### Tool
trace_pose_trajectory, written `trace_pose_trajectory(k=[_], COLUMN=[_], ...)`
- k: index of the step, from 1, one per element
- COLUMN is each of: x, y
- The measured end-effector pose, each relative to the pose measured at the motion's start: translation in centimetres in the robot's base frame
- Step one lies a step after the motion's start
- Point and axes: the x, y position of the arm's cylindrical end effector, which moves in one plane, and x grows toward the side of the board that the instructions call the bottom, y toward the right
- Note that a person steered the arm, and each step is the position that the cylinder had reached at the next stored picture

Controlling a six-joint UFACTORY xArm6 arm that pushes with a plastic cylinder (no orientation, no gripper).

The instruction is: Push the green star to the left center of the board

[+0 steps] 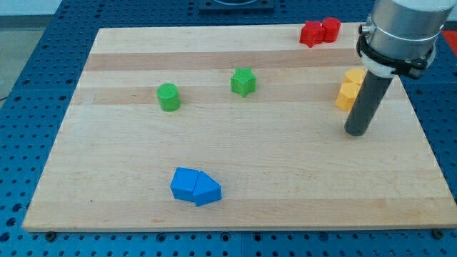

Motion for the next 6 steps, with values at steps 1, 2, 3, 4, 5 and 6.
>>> trace_pose_trajectory(k=[1, 2, 3, 4, 5, 6], x=[-1.5, -4.6, -7.6, -8.5, -9.2, -9.2], y=[-5.0, -12.3, -12.9, -11.5, -18.2, -27.3])
